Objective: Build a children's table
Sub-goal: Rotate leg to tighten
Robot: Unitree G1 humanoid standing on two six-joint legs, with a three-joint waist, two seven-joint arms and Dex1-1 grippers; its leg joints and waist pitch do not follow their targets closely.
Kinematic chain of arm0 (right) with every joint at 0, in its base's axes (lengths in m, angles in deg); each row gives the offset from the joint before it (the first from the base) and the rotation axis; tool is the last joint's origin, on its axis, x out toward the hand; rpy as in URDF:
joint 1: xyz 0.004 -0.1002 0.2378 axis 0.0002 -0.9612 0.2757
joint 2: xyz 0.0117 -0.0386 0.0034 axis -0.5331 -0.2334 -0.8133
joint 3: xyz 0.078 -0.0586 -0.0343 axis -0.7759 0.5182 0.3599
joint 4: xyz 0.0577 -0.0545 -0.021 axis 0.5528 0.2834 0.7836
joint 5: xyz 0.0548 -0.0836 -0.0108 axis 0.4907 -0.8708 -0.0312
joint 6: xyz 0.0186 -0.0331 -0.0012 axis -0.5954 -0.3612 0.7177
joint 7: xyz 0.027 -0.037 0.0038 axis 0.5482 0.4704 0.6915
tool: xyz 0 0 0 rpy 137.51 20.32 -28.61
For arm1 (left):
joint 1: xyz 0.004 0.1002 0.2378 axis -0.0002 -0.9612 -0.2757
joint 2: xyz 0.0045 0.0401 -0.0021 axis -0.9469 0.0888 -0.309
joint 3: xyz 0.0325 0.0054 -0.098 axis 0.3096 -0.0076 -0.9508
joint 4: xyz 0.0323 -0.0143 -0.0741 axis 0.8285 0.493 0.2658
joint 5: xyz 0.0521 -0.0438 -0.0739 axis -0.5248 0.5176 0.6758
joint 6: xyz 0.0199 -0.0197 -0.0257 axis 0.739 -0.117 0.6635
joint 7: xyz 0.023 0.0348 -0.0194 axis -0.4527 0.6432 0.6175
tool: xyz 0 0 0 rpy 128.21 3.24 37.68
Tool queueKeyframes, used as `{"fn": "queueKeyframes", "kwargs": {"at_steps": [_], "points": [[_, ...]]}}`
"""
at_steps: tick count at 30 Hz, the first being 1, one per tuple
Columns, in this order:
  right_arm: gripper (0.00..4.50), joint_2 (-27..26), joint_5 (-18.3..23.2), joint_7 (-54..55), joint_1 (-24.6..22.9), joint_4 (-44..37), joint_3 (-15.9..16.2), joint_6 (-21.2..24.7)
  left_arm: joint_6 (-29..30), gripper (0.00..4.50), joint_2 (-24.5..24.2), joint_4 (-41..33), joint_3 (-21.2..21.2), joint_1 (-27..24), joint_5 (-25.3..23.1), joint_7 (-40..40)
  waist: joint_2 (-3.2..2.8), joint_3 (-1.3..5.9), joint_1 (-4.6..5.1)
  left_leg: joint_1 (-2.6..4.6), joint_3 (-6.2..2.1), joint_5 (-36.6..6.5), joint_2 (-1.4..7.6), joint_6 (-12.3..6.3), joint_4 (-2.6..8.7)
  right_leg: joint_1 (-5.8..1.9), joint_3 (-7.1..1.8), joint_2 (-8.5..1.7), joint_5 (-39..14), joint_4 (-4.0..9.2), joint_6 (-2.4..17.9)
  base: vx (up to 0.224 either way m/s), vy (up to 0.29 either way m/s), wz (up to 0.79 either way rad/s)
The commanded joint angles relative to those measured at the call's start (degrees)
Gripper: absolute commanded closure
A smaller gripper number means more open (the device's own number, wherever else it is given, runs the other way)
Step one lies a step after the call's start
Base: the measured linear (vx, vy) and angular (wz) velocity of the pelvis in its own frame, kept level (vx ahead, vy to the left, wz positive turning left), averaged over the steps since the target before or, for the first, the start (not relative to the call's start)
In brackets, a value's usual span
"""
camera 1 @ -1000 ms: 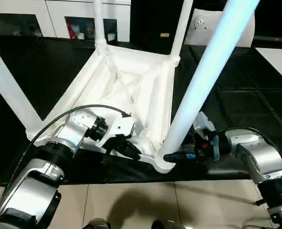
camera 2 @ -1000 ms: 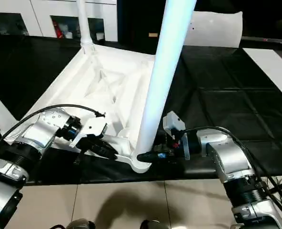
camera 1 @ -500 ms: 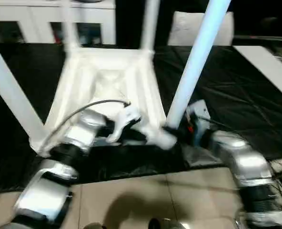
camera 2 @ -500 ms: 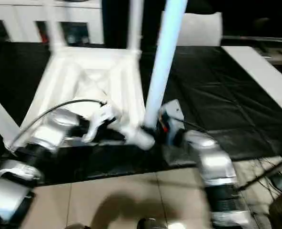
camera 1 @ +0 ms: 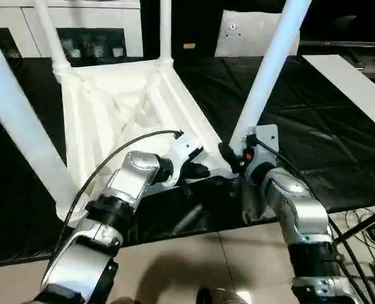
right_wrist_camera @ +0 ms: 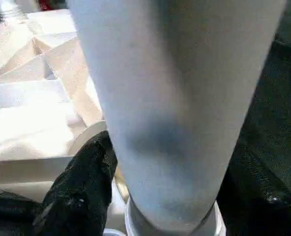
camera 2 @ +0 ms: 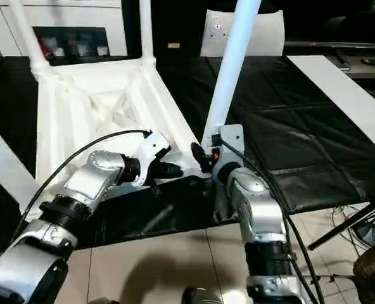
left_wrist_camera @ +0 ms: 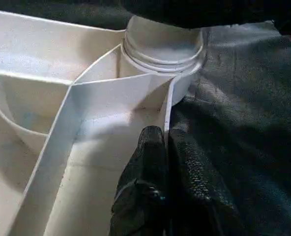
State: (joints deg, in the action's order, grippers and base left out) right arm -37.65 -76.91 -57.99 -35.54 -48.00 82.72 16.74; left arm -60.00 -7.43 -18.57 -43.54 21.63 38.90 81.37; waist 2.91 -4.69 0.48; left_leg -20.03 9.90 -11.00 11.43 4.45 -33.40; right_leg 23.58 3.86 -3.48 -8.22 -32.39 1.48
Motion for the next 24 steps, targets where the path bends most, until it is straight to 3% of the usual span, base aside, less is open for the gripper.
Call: {"fn": "queueKeyframes", "kwargs": {"at_steps": [1,3,4,5,7,10,11,15,19,24], "points": [[1.26,-0.7,3.7,-6.6,-0.7,-1.9,6.5,0.0,-2.4,4.5,0.5,-1.4,-0.4,0.2,1.3,-1.4,-0.01,3.89,-0.42,-0.24,-0.26,-9.8,1.35,-3.89,4.0,-3.19,-2.71,-4.29,-17.9,3.6,10.0,0.0,0.0,0.0],[1.08,2.1,4.3,-10.1,-1.3,-2.8,6.2,-1.0,-3.5,4.5,-1.2,-1.8,0.0,-0.5,1.6,1.4,0.29,3.95,-0.52,-0.36,0.01,-8.2,1.25,-4.76,3.72,-3.11,-2.87,-4.13,-16.0,3.28,10.5,0.0,0.0,0.0],[0.97,4.6,4.8,-13.2,-1.8,-3.6,6.1,-1.3,-5.5,4.5,-2.8,-2.3,0.7,-1.1,1.7,4.1,0.22,3.82,-0.69,-0.5,-0.05,-8.3,1.12,-4.99,3.68,-3.16,-2.81,-4.14,-16.9,3.27,10.3,0.0,0.0,0.0],[0.84,6.2,4.9,-15.5,-2.1,-3.8,6.2,-2.0,-5.8,4.5,-3.6,-2.4,1.0,-1.3,1.6,5.5,0.54,3.9,-0.83,-0.56,0.1,-8.0,1.12,-5.29,3.61,-3.37,-2.85,-4.16,-17.5,3.34,9.8,0.0,0.0,0.0],[0.74,8.0,5.1,-17.9,-2.4,-4.1,6.4,-2.7,-6.2,4.5,-4.5,-2.5,1.3,-1.6,1.7,7.1,0.33,3.93,-1.1,-0.73,0.04,-6.6,1.2,-5.41,3.66,-3.52,-2.85,-4.22,-17.1,3.12,9.6,0.0,0.0,0.0],[0.44,12.6,6.0,-24.6,-2.7,-3.8,6.0,-4.1,-11.3,4.5,-7.0,-2.3,2.9,-2.1,2.4,13.9,0.31,3.94,-1.28,-0.44,0.06,-6.2,1.35,-5.75,3.62,-3.35,-2.76,-4.07,-15.6,3.03,10.3,0.0,0.0,0.0],[0.39,15.1,6.6,-27.9,-2.4,-3.1,6.1,-4.9,-12.8,4.5,-8.4,-2.2,4.2,-2.3,2.8,18.2,0.38,4.05,-1.23,-0.54,0.05,-6.1,1.34,-5.95,3.6,-3.61,-2.75,-4.03,-15.0,2.83,10.6,0.0,0.0,0.0],[0.07,18.8,7.6,-33.7,-1.4,-1.3,6.4,-6.3,-16.8,4.5,-11.1,-0.8,6.9,-1.8,1.9,24.9,0.19,4.01,-1.49,0.03,0.13,-6.2,1.73,-6.03,3.6,-3.09,-2.76,-4.04,-13.3,2.61,12.2,0.0,0.0,0.0],[0.07,21.3,9.1,-39.3,-1.2,-1.2,7.3,-6.8,-19.1,4.5,-12.6,0.0,8.8,-1.3,1.4,29.5,0.27,4.07,-2.62,0.37,0.29,-5.9,1.87,-5.95,3.61,-3.1,-2.84,-4.14,-11.2,2.14,13.5,0.0,0.0,0.0],[0.21,24.6,10.5,-46.9,-1.8,-1.6,9.4,-7.9,-21.1,4.5,-13.8,0.5,10.7,-0.6,1.6,34.9,0.51,4.0,-3.34,0.3,0.26,-6.2,1.9,-5.77,3.62,-3.26,-2.83,-4.33,-13.0,2.19,12.8,0.0,0.0,0.0]]}}
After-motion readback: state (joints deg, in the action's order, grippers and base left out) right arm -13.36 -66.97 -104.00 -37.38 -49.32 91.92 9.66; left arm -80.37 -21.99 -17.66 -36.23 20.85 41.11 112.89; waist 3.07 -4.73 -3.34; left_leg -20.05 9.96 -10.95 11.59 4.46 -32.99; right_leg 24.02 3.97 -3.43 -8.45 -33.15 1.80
